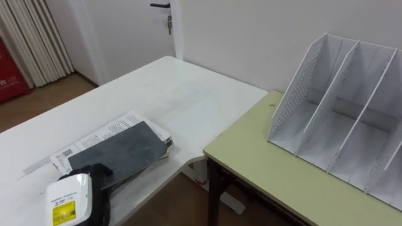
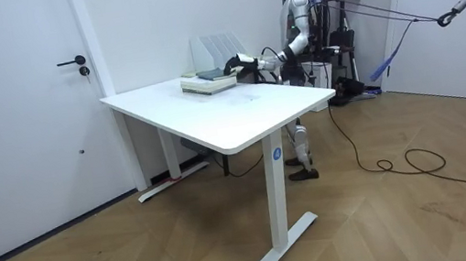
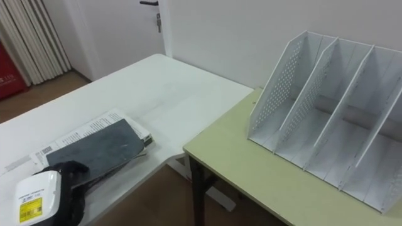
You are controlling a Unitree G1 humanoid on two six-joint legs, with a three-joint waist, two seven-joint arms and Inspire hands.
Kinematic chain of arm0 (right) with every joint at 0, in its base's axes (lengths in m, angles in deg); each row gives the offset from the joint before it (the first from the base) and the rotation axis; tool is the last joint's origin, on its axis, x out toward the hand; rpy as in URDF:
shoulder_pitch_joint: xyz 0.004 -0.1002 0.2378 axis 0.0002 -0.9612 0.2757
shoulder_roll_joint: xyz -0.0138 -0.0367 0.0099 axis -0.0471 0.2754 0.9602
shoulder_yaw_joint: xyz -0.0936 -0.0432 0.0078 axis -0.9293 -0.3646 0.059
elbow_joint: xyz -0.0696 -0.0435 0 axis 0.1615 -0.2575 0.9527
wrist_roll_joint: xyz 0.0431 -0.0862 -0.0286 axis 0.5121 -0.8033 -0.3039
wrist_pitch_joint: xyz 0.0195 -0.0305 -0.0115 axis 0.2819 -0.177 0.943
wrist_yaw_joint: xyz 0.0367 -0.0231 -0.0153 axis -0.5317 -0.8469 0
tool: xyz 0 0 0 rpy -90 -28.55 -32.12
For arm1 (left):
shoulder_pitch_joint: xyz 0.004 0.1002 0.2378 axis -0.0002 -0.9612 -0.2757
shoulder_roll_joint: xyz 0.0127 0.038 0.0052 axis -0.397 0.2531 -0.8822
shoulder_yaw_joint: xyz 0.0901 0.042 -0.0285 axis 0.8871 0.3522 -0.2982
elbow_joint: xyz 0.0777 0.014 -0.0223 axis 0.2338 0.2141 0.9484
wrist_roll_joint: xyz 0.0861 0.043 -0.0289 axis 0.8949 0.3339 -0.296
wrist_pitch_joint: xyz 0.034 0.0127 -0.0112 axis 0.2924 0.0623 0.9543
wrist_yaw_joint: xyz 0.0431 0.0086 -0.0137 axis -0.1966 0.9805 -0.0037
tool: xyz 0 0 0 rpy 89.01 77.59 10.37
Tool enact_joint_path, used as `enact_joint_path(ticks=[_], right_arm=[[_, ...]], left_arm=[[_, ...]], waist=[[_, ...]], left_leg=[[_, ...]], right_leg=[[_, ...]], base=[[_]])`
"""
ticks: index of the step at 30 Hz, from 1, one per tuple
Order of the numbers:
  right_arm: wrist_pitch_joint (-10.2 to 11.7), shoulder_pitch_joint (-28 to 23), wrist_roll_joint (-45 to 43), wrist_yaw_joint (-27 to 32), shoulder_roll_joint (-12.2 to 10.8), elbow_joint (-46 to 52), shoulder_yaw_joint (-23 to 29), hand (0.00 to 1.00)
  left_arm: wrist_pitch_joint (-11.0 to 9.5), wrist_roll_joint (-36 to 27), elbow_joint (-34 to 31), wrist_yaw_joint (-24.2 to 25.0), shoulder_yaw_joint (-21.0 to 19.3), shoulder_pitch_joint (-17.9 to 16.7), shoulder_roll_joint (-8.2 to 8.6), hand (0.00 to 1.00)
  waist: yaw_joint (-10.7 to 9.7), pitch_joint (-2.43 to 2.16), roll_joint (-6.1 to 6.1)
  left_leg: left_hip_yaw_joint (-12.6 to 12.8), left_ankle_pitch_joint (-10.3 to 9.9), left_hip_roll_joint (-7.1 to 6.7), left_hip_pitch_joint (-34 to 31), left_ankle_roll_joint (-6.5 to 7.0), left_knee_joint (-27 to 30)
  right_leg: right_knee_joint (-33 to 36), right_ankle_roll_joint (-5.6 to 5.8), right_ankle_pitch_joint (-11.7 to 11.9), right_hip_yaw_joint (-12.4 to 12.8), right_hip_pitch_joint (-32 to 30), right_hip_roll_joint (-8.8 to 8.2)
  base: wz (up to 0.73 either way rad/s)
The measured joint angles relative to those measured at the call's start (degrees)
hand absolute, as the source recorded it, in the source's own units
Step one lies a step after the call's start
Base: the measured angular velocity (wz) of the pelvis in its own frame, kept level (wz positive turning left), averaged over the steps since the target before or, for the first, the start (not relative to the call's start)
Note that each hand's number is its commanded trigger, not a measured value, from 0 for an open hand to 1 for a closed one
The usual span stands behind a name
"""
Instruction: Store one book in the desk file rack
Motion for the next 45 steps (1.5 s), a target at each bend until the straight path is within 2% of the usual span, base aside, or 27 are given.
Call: enact_joint_path(ticks=[6, 9, 20, 24, 30, 32, 33, 35, 37, 41, 42, 45], right_arm=[[-0.11, -0.01, 0.20, -0.01, 0.00, -0.01, 0.05, 0.00], [-0.86, -0.01, 0.32, 0.02, 0.00, -0.01, 0.05, 0.00], [-0.95, 0.06, 0.30, 0.17, 0.02, 0.54, 1.01, 0.00], [0.58, 0.42, 0.34, 0.12, -0.08, 0.73, 1.00, 0.00], [2.06, 1.33, 0.25, 0.36, -0.03, 1.14, 0.94, 0.00], [2.80, 1.51, 0.15, 0.43, 0.12, 1.49, 0.46, 0.00], [3.16, 1.83, -0.03, 0.70, 0.07, 1.51, 0.41, 0.00], [3.67, 1.98, -0.12, 0.85, 0.07, 1.55, -0.30, 0.00], [4.64, 2.55, -0.55, 0.84, 0.13, 2.00, -0.66, 0.00], [5.88, 2.77, -0.82, 0.59, 0.49, 4.73, -0.66, 0.00], [6.80, 3.14, -0.82, 0.52, 0.50, 4.85, -0.67, 0.00], [8.05, 3.54, -1.11, 0.06, 0.55, 4.85, -0.80, 0.00]], left_arm=[[1.26, 0.02, 0.09, 0.09, 0.60, 0.27, -0.42, 1.00], [1.63, 0.09, 0.08, 0.09, 0.65, 0.35, -0.38, 1.00], [2.05, -0.28, -2.08, 1.70, 0.79, 0.32, -0.11, 1.00], [1.98, -5.34, -5.72, 4.98, 0.93, 0.27, -0.31, 1.00], [1.82, -19.70, -14.55, 12.32, 1.95, -0.23, -1.02, 1.00], [0.69, -24.52, -16.85, 14.32, 2.05, -0.22, -1.17, 1.00], [0.05, -28.18, -18.35, 15.24, 2.08, -0.22, -1.21, 1.00], [-0.62, -33.47, -20.96, 17.16, 2.32, -0.22, -1.39, 1.00], [-3.50, -39.77, -22.17, 19.41, 2.91, -0.08, -1.39, 1.00], [-6.66, -45.29, -24.33, 24.04, 5.31, 0.59, -1.47, 1.00], [-7.69, -46.50, -24.33, 25.79, 6.40, 1.20, -1.48, 1.00], [-10.04, -49.07, -24.32, 29.69, 8.74, 2.44, -1.42, 1.00]], waist=[[-0.22, -0.16, 0.15], [-0.21, -0.21, 0.19], [-0.28, -0.25, 0.21], [-0.30, -0.28, 0.09], [-0.58, -0.15, 0.06], [-0.27, -0.05, 0.07], [-0.21, 0.40, -0.01], [-0.04, 0.53, -0.27], [-0.05, 0.82, -0.47], [0.32, 1.02, -0.80], [0.59, 1.09, -0.94], [1.38, 1.12, -1.02]], left_leg=[[0.05, 0.00, -0.02, 0.70, 0.01, -0.19], [0.05, 0.01, -0.02, 0.76, 0.01, -0.28], [-0.07, 0.03, -0.02, 0.68, -0.01, -0.37], [-0.13, 0.03, -0.01, 0.49, -0.02, -0.35], [-0.81, 0.13, -0.15, -0.60, 0.14, 0.62], [-0.17, 0.21, -0.18, -1.35, 0.28, 0.68], [-0.03, 0.24, -0.16, -1.51, 0.31, 0.67], [-0.03, 0.24, -0.17, -2.00, 0.31, 0.65], [0.13, 0.24, -0.13, -2.29, 0.32, 0.56], [0.19, 0.25, -0.14, -3.06, 0.32, 0.55], [0.29, 0.25, -0.11, -3.10, 0.32, 0.56], [1.25, 0.26, -0.01, -3.07, 0.31, 0.50]], right_leg=[[0.07, 0.01, 0.00, 0.18, 0.50, 0.02], [0.07, 0.01, 0.00, 0.28, 0.51, 0.04], [0.00, 0.02, -0.01, 0.21, 0.43, -0.08], [-0.04, 0.03, 0.00, 0.05, 0.42, -0.28], [-0.20, 0.41, -0.17, -1.74, 0.25, -0.99], [-0.13, 0.60, -0.30, -1.89, -0.56, -1.17], [-0.11, 0.63, -0.28, -1.85, -0.69, -1.18], [-0.07, 0.65, -0.29, -1.83, -1.18, -1.18], [0.01, 0.69, -0.26, -1.68, -1.46, -1.15], [-0.11, 0.68, -0.26, -1.66, -1.96, -1.15], [-0.11, 0.67, -0.25, -1.61, -2.18, -1.13], [-0.15, 0.65, -0.24, -1.36, -2.21, -1.09]], base=[[-0.01], [0.00], [0.00], [0.01], [0.14], [0.09], [0.00], [-0.02], [-0.05], [0.00], [-0.04], [-0.05]])
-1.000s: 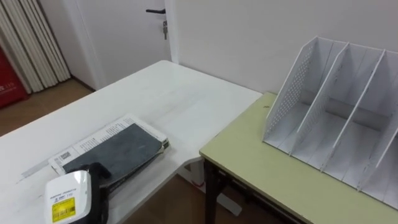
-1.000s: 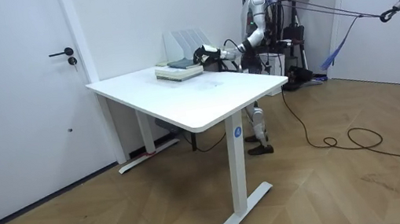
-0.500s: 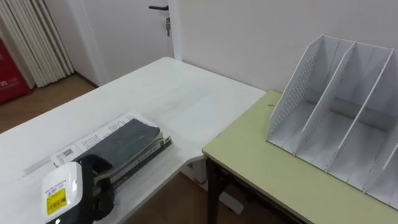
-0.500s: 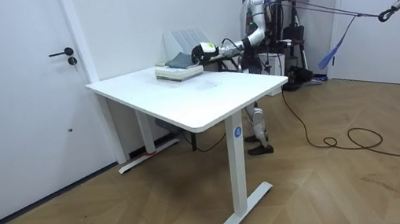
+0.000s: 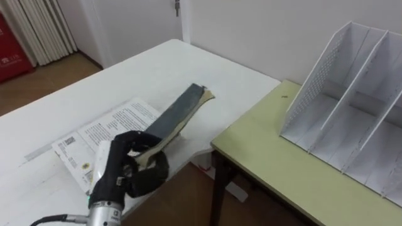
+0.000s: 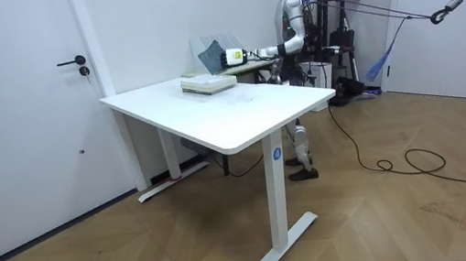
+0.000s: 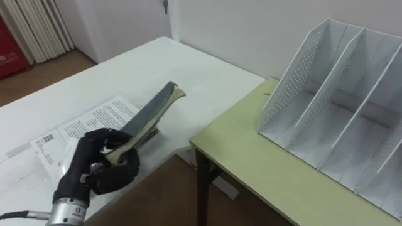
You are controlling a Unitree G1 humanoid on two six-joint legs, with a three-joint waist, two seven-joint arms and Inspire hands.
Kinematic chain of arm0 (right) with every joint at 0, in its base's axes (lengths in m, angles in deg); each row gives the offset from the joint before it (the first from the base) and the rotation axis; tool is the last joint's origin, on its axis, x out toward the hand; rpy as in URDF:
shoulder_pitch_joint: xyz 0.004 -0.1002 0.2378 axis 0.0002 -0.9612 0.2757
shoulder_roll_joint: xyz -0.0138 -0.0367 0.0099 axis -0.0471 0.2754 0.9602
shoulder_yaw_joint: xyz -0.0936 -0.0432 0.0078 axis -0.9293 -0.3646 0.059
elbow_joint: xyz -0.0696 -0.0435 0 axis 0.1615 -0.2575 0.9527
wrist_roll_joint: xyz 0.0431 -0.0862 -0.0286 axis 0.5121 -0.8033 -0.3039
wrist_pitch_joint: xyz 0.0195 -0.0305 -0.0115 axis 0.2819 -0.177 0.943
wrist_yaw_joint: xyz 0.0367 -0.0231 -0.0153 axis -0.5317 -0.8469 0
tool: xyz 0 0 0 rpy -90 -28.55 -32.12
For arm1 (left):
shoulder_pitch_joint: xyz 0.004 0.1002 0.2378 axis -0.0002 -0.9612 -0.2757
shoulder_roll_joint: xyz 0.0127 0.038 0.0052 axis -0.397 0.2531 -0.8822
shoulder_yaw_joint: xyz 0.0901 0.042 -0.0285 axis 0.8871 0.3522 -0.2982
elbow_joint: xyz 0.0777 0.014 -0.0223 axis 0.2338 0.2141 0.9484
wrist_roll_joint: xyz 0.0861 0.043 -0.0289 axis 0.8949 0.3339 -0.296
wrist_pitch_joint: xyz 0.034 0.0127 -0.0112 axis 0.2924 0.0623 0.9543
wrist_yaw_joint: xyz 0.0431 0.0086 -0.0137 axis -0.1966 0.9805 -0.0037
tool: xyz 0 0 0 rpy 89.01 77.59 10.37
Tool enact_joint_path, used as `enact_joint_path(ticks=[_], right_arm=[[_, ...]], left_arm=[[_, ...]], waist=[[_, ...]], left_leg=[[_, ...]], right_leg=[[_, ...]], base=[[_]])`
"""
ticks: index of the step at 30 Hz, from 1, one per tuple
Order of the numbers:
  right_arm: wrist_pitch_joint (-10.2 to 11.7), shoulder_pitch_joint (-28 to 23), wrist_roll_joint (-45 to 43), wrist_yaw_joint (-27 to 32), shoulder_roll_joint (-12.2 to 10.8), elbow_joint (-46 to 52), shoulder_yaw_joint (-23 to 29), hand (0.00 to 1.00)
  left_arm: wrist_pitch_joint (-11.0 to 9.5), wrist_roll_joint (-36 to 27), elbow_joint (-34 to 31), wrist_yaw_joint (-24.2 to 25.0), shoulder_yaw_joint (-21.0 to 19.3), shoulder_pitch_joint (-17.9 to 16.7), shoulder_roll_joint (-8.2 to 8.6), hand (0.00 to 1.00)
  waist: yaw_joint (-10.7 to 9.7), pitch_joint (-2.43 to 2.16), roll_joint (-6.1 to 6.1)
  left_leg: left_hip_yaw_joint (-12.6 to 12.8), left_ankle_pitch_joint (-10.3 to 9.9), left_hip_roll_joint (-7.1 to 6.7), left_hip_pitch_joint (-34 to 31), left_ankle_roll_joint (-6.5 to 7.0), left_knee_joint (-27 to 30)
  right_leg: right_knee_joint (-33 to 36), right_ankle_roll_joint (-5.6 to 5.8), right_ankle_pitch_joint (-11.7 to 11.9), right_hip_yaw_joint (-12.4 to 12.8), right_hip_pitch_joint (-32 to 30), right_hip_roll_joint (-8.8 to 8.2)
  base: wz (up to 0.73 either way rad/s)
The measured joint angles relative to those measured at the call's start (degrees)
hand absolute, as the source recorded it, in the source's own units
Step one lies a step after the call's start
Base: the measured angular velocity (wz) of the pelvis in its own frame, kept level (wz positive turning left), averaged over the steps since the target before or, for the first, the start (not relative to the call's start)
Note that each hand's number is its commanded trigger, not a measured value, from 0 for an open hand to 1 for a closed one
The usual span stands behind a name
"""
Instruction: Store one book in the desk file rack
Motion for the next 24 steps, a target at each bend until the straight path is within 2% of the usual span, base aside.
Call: enact_joint_path(ticks=[1, 4, 7, 11, 13, 15, 18, 20, 21, 24], right_arm=[[0.39, 0.05, 0.04, -0.02, -0.04, 0.20, -0.01, 0.00], [1.09, 0.68, 0.01, -0.03, -0.02, 1.50, -1.16, 0.00], [1.31, 0.76, -1.26, -1.70, 0.39, 5.48, -2.42, 0.00], [1.99, 0.71, -0.39, -3.91, 2.00, 10.18, -3.93, 0.00], [3.99, 0.69, 2.62, -5.70, 1.78, 14.37, -4.35, 0.00], [4.49, 0.51, 3.87, -8.06, 1.01, 19.10, -5.18, 0.00], [6.59, 0.58, 5.44, -12.10, 0.19, 24.19, -6.67, 0.00], [7.45, 0.61, 7.24, -14.11, -0.31, 25.44, -6.73, 0.00], [7.52, 0.54, 8.25, -15.82, -0.35, 26.30, -6.73, 0.00], [7.19, 0.05, 8.71, -20.42, 0.34, 29.95, -6.67, 0.00]], left_arm=[[-0.74, -2.42, 0.00, 1.47, 0.71, 0.20, -0.01, 1.00], [-0.64, -10.63, 1.08, 5.88, 2.67, 0.20, -0.44, 1.00], [-0.28, -13.83, 1.42, 10.43, 4.30, 0.20, -0.63, 1.00], [-0.33, -17.34, 1.36, 14.36, 4.28, 0.48, -1.16, 1.00], [-0.35, -21.57, 1.31, 16.70, 4.14, 0.49, -2.31, 1.00], [-0.34, -24.28, 0.70, 18.46, 4.07, 0.49, -3.22, 1.00], [-0.50, -27.47, -1.07, 21.67, 3.64, 0.49, -4.43, 1.00], [-1.33, -28.70, -1.41, 23.85, 2.88, 0.49, -4.57, 1.00], [-1.50, -29.54, -1.41, 25.31, 2.20, 0.47, -4.50, 1.00], [-1.49, -30.35, -1.41, 28.35, 1.04, 0.45, -4.53, 1.00]], waist=[[0.01, 0.08, -0.14], [-0.06, 0.39, -0.59], [-0.04, 0.43, -0.67], [0.15, 0.28, -0.34], [0.06, 0.15, -0.17], [0.05, 0.03, 0.06], [0.13, -0.20, 0.50], [0.19, -0.11, 0.45], [0.47, 0.11, 0.39], [1.39, 0.32, 0.49]], left_leg=[[0.39, 0.00, 0.06, 0.08, 0.00, -0.14], [1.20, 0.00, 0.16, 0.00, 0.00, -0.16], [2.12, 0.00, 0.27, -0.56, 0.00, -0.09], [2.11, -0.01, 0.31, -0.75, 0.00, 0.06], [2.11, -0.01, 0.46, -0.71, 0.00, 0.14], [1.99, -0.01, 0.55, -0.76, 0.00, 0.25], [1.93, -0.01, 0.58, -0.63, 0.00, 0.61], [1.97, -0.01, 0.59, -0.52, 0.00, 0.79], [2.01, -0.02, 0.64, -0.27, -0.01, 0.77], [2.19, -0.08, 0.66, -0.60, 0.02, 0.90]], right_leg=[[0.00, 0.00, 0.00, 0.17, -0.01, 0.03], [0.12, -0.05, 0.03, 1.27, -0.43, 0.13], [0.47, -0.09, 0.17, 1.57, -1.34, 0.08], [1.10, -0.08, 0.19, 1.76, -1.76, 0.03], [1.13, -0.18, 0.25, 1.66, -1.71, 0.11], [1.27, -0.22, 0.27, 1.54, -1.72, 0.17], [1.41, -0.26, 0.29, 1.37, -1.29, 0.14], [1.78, -0.26, 0.28, 1.42, -1.18, 0.10], [2.03, -0.25, 0.27, 1.60, -1.13, 0.14], [2.22, -0.27, 0.29, 1.92, -1.89, 0.18]], base=[[-0.03], [-0.11], [-0.13], [-0.07], [0.03], [0.07], [0.07], [0.09], [0.00], [-0.05]])
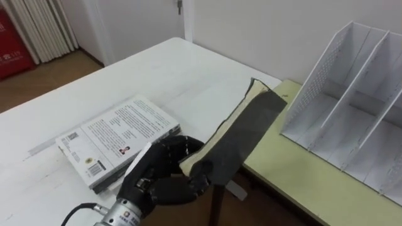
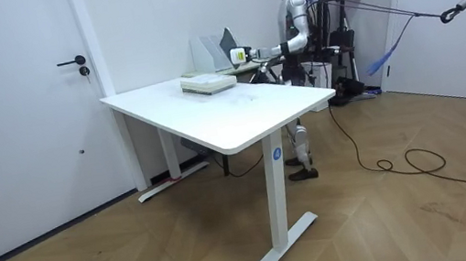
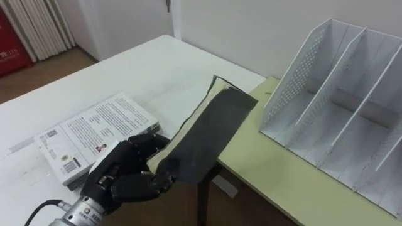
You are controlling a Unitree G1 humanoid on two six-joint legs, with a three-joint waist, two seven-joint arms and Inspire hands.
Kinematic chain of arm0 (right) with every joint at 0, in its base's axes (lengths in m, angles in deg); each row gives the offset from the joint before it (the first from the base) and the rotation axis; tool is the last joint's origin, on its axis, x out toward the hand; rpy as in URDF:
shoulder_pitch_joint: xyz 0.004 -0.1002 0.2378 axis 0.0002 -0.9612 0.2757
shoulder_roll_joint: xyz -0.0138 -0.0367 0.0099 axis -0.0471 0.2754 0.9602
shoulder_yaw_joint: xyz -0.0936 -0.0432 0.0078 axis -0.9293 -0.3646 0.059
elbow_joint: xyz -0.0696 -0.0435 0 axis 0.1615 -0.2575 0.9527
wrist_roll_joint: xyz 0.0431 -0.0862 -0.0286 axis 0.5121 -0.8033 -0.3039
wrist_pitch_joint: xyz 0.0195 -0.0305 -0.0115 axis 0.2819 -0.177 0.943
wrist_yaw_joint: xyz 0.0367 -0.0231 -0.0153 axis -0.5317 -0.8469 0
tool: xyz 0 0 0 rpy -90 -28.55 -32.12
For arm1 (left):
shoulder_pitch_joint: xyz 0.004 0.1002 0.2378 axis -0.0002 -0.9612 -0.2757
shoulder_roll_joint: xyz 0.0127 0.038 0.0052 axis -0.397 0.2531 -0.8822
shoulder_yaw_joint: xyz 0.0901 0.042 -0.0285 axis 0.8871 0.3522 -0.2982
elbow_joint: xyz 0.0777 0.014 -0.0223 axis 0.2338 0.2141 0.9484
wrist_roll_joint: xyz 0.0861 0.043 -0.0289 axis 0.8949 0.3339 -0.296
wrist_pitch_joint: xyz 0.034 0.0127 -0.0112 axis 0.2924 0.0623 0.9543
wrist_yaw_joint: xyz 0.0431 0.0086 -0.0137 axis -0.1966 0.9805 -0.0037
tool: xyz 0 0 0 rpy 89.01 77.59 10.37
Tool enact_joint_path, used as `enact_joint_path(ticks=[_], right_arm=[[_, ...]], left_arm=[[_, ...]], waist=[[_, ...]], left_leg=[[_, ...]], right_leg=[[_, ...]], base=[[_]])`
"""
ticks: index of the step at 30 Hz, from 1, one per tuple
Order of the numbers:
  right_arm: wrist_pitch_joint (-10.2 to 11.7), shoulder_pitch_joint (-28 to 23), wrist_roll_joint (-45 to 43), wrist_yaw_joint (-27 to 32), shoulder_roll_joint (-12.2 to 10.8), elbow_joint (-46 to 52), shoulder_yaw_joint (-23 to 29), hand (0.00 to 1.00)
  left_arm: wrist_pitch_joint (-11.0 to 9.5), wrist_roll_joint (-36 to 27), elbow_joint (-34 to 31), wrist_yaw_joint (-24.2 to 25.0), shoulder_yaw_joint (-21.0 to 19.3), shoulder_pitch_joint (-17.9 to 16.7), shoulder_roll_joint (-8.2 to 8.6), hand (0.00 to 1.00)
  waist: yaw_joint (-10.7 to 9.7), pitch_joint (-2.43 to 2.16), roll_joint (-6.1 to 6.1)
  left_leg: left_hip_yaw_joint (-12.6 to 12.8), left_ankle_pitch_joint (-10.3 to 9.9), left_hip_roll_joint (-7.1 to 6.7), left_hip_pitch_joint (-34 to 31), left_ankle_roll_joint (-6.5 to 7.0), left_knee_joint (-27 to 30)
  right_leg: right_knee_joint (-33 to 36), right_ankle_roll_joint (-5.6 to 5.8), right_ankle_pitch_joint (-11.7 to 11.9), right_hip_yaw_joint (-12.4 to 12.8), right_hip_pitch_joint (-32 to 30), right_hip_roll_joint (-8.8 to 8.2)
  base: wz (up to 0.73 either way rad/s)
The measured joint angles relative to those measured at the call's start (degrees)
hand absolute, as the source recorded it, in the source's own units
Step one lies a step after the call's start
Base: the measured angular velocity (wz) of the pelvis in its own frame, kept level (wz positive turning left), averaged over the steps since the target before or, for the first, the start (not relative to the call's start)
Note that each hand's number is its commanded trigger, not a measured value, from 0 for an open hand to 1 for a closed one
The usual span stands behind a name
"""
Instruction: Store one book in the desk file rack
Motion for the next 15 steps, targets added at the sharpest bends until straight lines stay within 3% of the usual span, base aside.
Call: enact_joint_path(ticks=[6, 11, 15], right_arm=[[-0.21, -1.19, 6.96, -7.95, 3.03, 13.55, 0.16, 0.00], [-0.87, -1.20, 15.90, -12.83, 4.19, 17.45, 0.51, 0.00], [-1.51, -1.24, 22.29, -15.40, 4.36, 20.38, 5.02, 0.00]], left_arm=[[0.07, -2.65, 0.01, 6.49, -0.71, -0.14, -1.29, 1.00], [0.28, -11.72, 1.16, 10.00, -1.65, -0.20, -1.60, 1.00], [1.44, -17.80, 1.82, 12.47, -4.88, -0.21, -2.13, 1.00]], waist=[[0.20, 0.20, 0.68], [0.19, 0.26, 0.72], [0.22, 0.61, 0.15]], left_leg=[[0.51, 0.00, 0.09, -0.11, 0.02, 0.50], [0.58, 0.00, 0.26, -0.15, 0.01, 0.58], [0.62, 0.00, 0.26, -0.10, 0.01, 0.70]], right_leg=[[-0.06, -0.10, 0.20, 0.75, -0.21, 0.15], [0.74, -0.11, 0.21, 1.03, -0.37, 0.17], [0.78, -0.11, 0.21, 1.07, -0.20, 0.15]], base=[[-0.07], [-0.05], [0.00]])
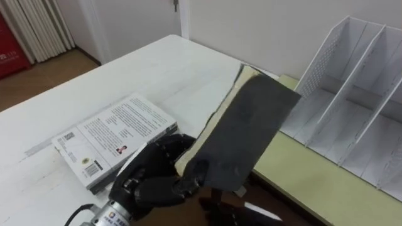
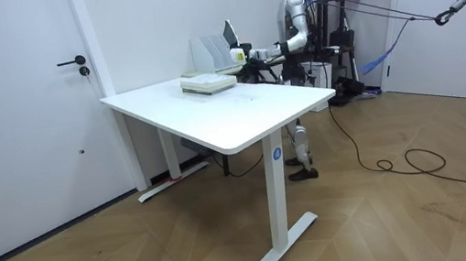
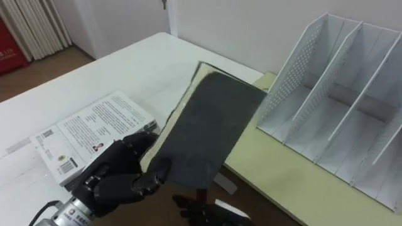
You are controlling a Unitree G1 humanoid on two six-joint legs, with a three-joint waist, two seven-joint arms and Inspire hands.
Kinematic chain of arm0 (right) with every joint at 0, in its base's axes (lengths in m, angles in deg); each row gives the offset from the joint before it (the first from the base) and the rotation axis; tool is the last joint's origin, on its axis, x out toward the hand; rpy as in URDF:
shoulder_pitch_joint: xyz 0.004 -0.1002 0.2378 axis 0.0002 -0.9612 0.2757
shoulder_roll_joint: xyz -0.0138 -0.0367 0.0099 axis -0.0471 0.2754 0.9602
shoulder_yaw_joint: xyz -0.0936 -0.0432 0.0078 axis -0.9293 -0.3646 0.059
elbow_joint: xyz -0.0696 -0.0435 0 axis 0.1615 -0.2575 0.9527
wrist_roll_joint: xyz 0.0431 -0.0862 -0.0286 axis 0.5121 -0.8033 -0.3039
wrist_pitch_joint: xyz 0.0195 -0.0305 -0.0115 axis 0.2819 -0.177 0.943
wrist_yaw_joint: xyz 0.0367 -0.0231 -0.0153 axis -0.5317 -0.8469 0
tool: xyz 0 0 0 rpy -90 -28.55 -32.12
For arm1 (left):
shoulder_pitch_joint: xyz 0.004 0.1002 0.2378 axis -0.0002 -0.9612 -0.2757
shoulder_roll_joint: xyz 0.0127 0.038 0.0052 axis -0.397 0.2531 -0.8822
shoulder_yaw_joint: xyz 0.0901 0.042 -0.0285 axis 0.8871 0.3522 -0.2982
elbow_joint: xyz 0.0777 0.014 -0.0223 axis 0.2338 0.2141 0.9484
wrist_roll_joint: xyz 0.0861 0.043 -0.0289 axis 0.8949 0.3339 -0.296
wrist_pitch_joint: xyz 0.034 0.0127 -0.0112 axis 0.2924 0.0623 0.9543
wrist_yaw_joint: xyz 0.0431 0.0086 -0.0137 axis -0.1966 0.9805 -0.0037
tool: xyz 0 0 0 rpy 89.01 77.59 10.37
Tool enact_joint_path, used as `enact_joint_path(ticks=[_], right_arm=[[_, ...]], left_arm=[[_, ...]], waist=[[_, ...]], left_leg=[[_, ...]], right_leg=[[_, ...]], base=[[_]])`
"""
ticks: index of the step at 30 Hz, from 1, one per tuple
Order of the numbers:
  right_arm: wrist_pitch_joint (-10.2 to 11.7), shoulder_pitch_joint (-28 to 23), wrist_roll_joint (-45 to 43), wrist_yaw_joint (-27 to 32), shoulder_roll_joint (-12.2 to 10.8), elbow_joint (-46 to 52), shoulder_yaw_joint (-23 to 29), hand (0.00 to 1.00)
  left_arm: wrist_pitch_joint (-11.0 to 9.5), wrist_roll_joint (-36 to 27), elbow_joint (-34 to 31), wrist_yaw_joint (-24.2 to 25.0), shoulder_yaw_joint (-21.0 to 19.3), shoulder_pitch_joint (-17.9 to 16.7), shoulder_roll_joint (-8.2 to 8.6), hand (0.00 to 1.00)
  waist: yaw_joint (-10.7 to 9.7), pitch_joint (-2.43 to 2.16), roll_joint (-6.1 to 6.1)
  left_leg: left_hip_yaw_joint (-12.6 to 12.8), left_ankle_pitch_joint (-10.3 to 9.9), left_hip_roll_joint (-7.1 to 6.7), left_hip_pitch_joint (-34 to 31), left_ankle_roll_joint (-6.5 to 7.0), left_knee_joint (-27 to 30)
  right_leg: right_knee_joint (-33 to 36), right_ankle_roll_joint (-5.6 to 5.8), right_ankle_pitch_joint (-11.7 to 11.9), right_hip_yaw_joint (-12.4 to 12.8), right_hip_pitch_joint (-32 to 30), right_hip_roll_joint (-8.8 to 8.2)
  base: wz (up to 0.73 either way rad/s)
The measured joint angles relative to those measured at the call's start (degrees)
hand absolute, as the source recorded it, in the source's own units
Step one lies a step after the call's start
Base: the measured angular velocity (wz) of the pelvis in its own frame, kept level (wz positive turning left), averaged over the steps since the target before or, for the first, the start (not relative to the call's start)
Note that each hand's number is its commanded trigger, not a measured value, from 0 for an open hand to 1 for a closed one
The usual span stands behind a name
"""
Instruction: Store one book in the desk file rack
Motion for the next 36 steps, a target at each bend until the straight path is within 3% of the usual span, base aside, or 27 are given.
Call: enact_joint_path(ticks=[5, 7, 13, 17, 24, 30, 36], right_arm=[[-0.47, 0.09, 7.51, -0.58, 0.32, 0.81, 3.10, 0.00], [-1.98, 0.06, 12.25, -2.17, 0.34, 1.21, 5.07, 0.00], [-3.76, 0.09, 22.24, -4.22, 0.47, 4.44, 11.12, 0.00], [-4.67, 0.11, 26.75, -4.22, 1.11, 4.78, 11.92, 0.00], [-7.26, 0.11, 27.01, -4.13, 1.68, 5.28, 12.10, 0.00], [-7.50, 0.10, 29.37, -4.17, 2.59, 7.25, 11.73, 0.00], [-8.33, 0.12, 33.76, -4.19, 2.64, 7.51, 11.67, 0.00]], left_arm=[[1.11, -4.38, 0.72, 1.52, -2.16, -0.19, -0.94, 1.00], [2.40, -7.28, 1.21, 2.66, -3.54, -0.66, -1.08, 1.00], [5.09, -12.27, 1.64, 5.87, -6.90, -1.45, -1.67, 1.00], [6.33, -14.10, 1.65, 6.94, -7.25, -1.50, -2.40, 1.00], [8.62, -14.38, 1.65, 8.71, -7.24, -1.55, -2.39, 1.00], [8.96, -16.97, 1.66, 10.30, -7.09, -1.62, -2.68, 1.00], [11.45, -16.95, 2.15, 14.79, -5.99, -1.65, -3.73, 1.00]], waist=[[0.16, 0.03, -0.58], [0.02, -0.19, -0.92], [-0.04, -0.73, -1.14], [-0.15, -0.84, -1.07], [-0.21, -0.97, -0.83], [-0.04, -1.09, -0.59], [-0.03, -1.09, -0.61]], left_leg=[[0.15, -0.03, -0.03, 0.10, 0.03, 0.00], [0.08, -0.04, 0.00, -0.31, 0.03, 0.26], [0.14, -0.04, 0.00, -0.27, 0.03, 0.41], [0.36, -0.04, 0.01, 0.05, 0.03, 0.40], [0.66, -0.05, 0.09, 0.66, 0.03, 0.26], [0.81, -0.09, 0.08, 0.32, 0.04, 0.33], [0.86, -0.08, 0.10, -0.21, 0.04, 0.45]], right_leg=[[0.22, 0.00, 0.01, 0.27, -0.16, -0.03], [0.21, -0.03, 0.03, -0.12, -0.33, -0.08], [0.15, -0.03, 0.03, -0.16, -0.09, -0.10], [0.13, -0.03, 0.03, -0.12, 0.21, -0.11], [0.49, -0.04, 0.04, 0.14, 0.33, -0.08], [0.99, -0.03, 0.02, 0.51, -0.47, -0.05], [1.11, -0.02, 0.01, 0.48, -0.64, -0.06]], base=[[-0.01], [0.05], [0.01], [0.00], [-0.01], [-0.03], [0.00]])
